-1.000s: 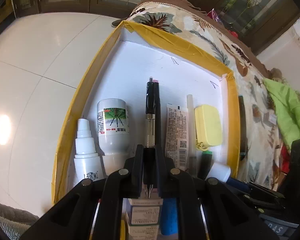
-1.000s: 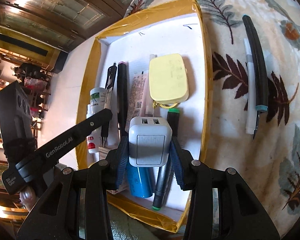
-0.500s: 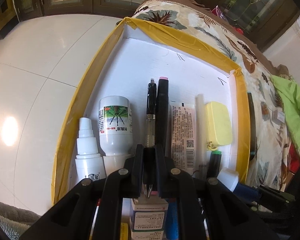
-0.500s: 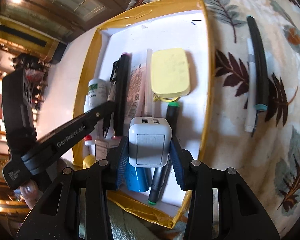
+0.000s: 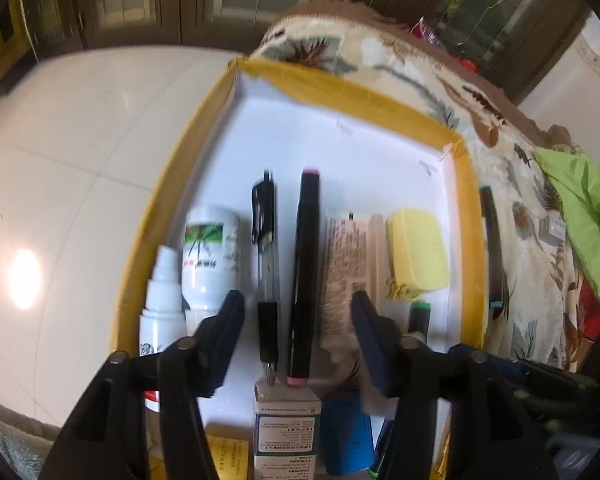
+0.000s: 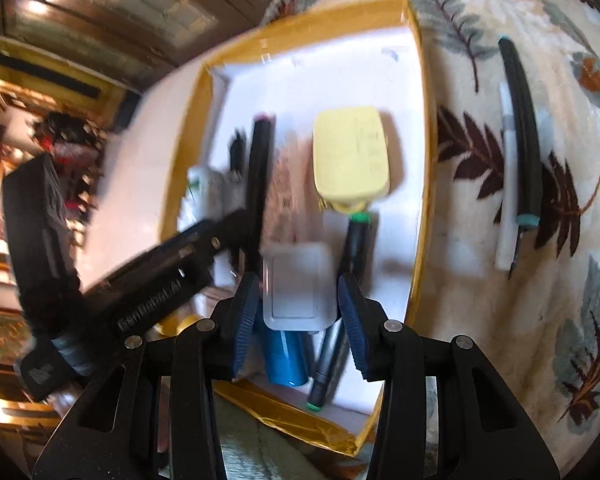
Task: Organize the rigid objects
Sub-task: 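Lower the pen and charger into the tray and open both tools, then grasp a blue-capped black marker with the right tool while the left grasps a white marker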
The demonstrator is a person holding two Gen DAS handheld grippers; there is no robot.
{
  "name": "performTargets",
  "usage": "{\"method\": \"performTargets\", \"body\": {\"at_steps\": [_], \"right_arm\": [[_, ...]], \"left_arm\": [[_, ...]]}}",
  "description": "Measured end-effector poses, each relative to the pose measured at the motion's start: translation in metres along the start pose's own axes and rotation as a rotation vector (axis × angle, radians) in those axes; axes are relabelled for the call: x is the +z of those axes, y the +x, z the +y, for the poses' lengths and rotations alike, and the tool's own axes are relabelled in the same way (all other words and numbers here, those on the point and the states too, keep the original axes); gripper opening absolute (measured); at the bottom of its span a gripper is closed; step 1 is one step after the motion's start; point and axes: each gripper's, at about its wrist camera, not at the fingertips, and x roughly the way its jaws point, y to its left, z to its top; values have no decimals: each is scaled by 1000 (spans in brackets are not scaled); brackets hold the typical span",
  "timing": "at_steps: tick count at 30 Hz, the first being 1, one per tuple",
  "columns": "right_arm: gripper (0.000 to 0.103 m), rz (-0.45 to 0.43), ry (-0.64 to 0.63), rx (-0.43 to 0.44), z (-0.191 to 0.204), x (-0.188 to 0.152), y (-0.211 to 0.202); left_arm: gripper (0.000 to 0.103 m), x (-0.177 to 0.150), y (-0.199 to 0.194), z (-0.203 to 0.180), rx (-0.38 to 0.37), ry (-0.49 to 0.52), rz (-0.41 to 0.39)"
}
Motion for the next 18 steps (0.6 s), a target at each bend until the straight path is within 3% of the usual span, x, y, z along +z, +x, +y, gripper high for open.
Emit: {"method": "performTargets", "body": {"at_steps": [2,7,10,15,18], "right_arm": [[42,-39,-1,22,-1,2,-11],[42,-256,35,49,-33,13,-76],[42,-342,147,-15,-73,19,-102],[42,-301,286,-106,-118,30,-86],[31,-273,302,-138,-122,40,-68]], "left_arm": [[57,0,-5,-2,-6,8,-14],[57,-3,-37,-12,-102,24,-102],[57,-6,-50,-22,-152,49,-117],[57,-12,-59,-36,-224,87,-98],[57,-14,-61,-40,-240,96,-89]]}}
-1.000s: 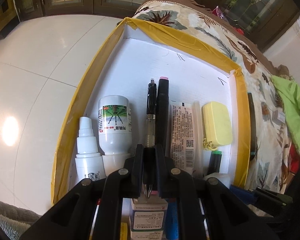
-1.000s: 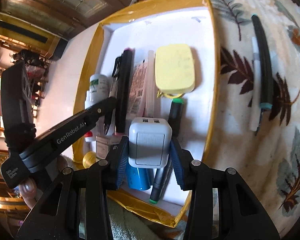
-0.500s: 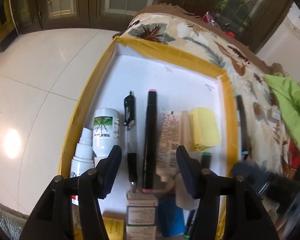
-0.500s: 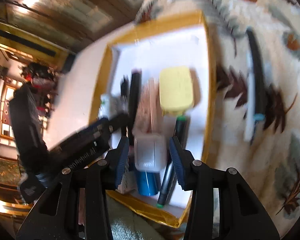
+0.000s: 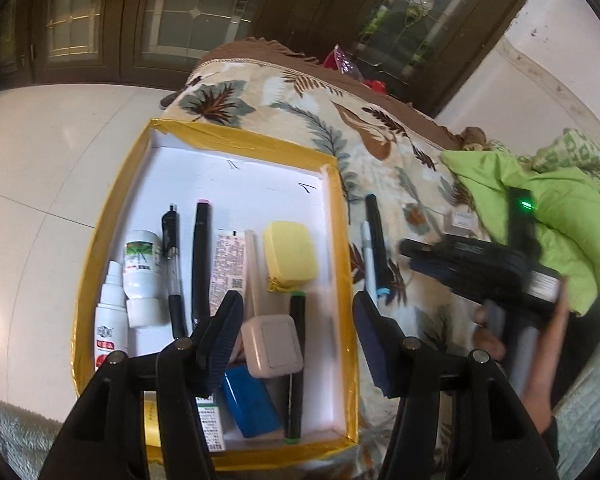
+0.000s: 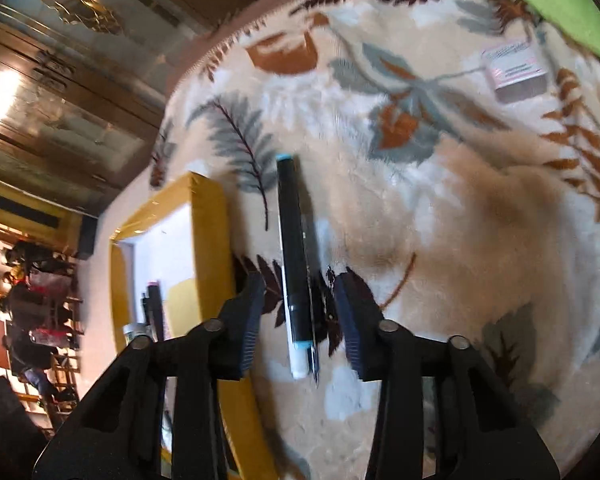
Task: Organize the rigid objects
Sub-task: 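Grasp a blue-capped black marker with the right tool while the left grasps a white marker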
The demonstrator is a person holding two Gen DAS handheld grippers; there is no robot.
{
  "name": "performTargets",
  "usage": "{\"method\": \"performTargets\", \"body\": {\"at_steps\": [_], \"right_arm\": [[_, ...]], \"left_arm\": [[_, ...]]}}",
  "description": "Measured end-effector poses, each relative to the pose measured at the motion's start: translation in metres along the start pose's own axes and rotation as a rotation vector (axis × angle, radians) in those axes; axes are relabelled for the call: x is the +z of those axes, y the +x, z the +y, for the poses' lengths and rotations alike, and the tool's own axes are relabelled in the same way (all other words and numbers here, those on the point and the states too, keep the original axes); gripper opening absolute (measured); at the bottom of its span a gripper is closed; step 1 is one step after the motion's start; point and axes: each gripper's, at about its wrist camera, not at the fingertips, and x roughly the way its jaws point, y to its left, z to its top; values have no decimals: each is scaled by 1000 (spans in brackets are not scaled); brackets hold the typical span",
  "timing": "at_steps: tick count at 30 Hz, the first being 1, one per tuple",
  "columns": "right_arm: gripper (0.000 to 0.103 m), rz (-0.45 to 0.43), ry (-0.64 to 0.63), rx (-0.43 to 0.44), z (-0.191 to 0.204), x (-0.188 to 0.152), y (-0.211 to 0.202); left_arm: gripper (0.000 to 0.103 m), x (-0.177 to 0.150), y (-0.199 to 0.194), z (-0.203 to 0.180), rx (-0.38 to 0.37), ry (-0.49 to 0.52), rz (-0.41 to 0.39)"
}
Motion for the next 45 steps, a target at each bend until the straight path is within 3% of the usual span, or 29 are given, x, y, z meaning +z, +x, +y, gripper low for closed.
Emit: {"method": "performTargets", "body": {"at_steps": [11,13,17,24,31,35,41,45], "right_arm": [[30,45,-22,-47,8,1,36],[15,51,-22,-52,7,0,37],[15,57,11,-46,6,-1,33],[14,26,80,-11,0,-2,-4],[14,-142,150,137,-9,0,-78],[14,-207,150,176,-19,1,-101],[14,-201,181,196,-35,5,-99],[14,-231,188,190,-45,7,-108]], "left_arm": [[57,0,-3,-1,-64,-27,34],[57,-1,-3,-2,-59,-21,36],[57,-3,-1,-4,-51,-10,35],[57,-10,2,-14,-60,26,47],[57,-15,18,-50,-122,80,143],[57,-4,49,-79,-91,111,210],[55,20,126,-99,10,102,340],[40,23,163,-102,97,116,395]]}}
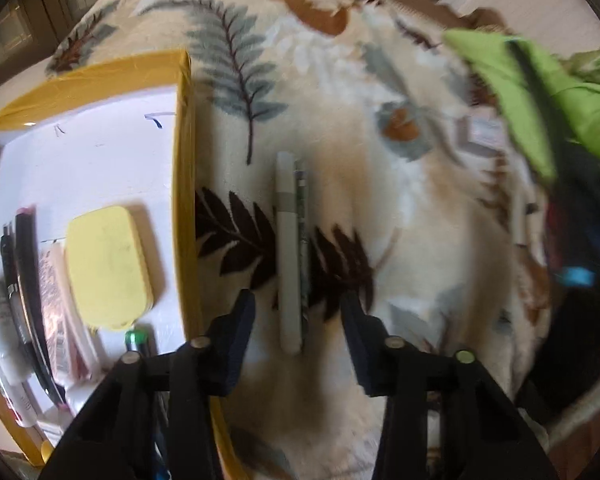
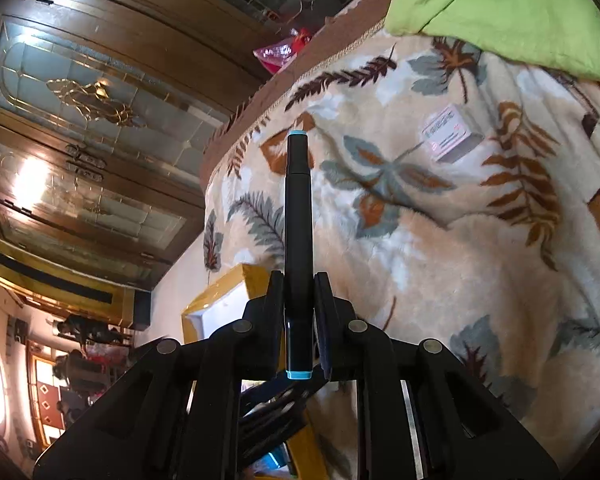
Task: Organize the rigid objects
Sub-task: 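Grasp a blue-capped black marker with the right tool while the left grasps a white marker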
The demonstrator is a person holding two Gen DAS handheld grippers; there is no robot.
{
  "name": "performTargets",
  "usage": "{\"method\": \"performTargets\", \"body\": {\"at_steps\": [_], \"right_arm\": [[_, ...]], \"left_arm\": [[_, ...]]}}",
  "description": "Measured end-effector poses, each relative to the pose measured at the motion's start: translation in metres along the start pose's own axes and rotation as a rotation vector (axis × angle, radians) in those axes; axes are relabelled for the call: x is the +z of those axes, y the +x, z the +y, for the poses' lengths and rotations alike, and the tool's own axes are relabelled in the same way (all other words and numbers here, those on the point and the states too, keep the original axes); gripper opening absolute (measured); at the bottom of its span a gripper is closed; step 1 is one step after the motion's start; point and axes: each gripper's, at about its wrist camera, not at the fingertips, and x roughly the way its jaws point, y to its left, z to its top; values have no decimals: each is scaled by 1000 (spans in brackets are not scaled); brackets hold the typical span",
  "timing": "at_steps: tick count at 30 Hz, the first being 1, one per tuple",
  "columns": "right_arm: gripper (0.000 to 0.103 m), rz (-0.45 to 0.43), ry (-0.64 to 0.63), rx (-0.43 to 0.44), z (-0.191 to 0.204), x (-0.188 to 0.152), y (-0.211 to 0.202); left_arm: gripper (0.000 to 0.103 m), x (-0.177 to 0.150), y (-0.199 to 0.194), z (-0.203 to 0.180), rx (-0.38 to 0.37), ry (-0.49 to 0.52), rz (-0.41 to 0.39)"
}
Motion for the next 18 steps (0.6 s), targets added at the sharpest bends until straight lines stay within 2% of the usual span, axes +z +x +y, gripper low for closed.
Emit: {"method": "performTargets", "body": {"at_steps": [6,9,12,13,15,18], "right_arm": [[14,14,28,32,-8,3,1],[14,16,30,40,-8,3,1],[14,13,33,41,-10,4,-1],[14,14,35,41,-10,4,-1],[14,11,39,40,-11,4,-3],[14,7,39,38,-11,5,-4]], "left_arm": [[20,9,17,-5,68,21,8],[20,10,22,-8,80,19,17],[16,7,22,-11,117,51,11],[10,4,21,-11,111,57,9],[10,-6,17,-9,79,60,18],[10,-20,13,-7,76,82,-6]]}}
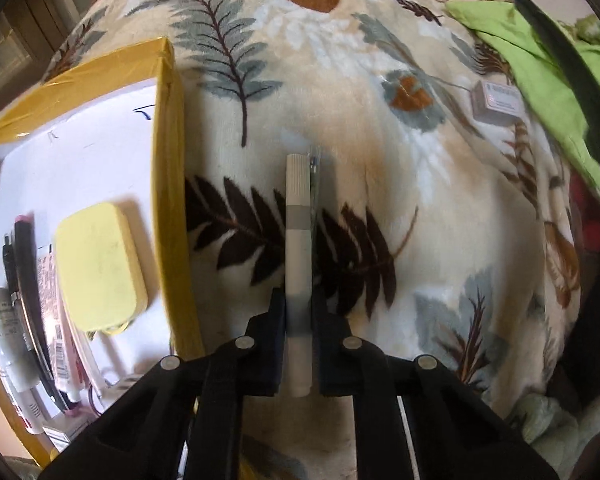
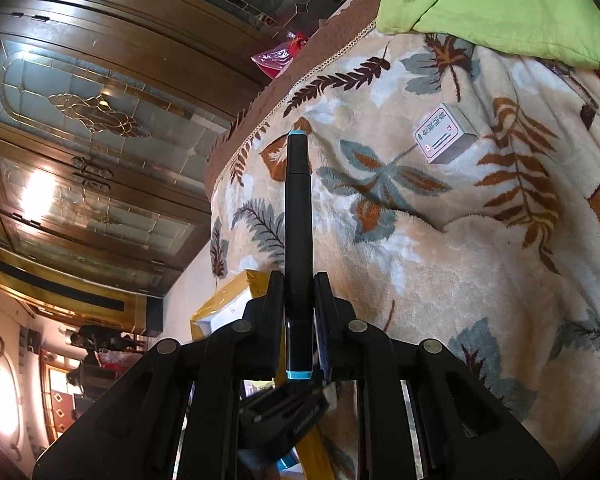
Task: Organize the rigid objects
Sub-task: 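Grasp a blue-capped black marker with the right tool while the left grasps a white marker, then lower both markers upright into the tray and open both tools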
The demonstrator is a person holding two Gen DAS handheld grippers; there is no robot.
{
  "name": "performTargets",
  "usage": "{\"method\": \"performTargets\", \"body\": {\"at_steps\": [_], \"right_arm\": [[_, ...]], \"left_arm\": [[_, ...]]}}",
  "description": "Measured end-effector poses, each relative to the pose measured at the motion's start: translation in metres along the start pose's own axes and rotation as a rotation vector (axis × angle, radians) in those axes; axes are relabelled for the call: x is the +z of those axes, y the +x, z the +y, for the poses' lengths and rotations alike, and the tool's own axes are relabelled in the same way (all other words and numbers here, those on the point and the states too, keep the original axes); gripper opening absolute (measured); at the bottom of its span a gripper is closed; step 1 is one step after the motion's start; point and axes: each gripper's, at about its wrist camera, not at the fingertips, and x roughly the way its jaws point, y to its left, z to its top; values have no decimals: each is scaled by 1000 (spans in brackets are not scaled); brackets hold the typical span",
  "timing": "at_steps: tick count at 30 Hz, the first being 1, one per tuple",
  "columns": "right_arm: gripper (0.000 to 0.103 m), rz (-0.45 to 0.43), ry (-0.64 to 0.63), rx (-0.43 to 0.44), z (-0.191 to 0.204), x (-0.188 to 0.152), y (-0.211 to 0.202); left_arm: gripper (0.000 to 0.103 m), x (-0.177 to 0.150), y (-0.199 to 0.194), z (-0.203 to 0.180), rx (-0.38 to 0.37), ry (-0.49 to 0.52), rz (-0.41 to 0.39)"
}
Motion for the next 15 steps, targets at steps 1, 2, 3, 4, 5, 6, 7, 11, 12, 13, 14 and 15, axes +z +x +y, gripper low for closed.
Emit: {"method": "performTargets", "body": {"at_steps": [1,2,3,4,5,6,7,11,12,13,14,15], "right_arm": [[14,2,-2,-1,0,0,1],[14,4,-4,-3,1,0,1],[14,6,-6,-5,1,-1,2],[14,8,-8,-5,2,-1,3],[14,9,-10,-6,3,-1,3],[14,9,-13,-10,3,-1,4],[14,9,-16,-13,3,-1,4],[14,17,-22,-20,3,-2,8],[14,24,-24,-18,3,-3,10],[14,34,-27,-11,3,-3,12],[14,48,-31,1,4,-4,15],[14,65,-42,20,7,-6,19]], "left_arm": [[10,-2,0,1,-6,6,-3],[10,-5,0,2,-12,10,-2],[11,-7,1,4,-18,9,0],[11,-9,1,5,-25,6,1],[11,-11,1,5,-33,9,-1],[10,-10,-4,1,-36,15,-10],[10,-13,-10,0,-34,19,-32],[10,-14,-29,4,-84,5,-65],[10,-17,-37,10,-116,-12,-70],[10,-20,-45,16,-150,-27,-75],[10,-22,-53,23,-173,-43,-80],[10,-25,-61,31,-194,-61,-86]]}}
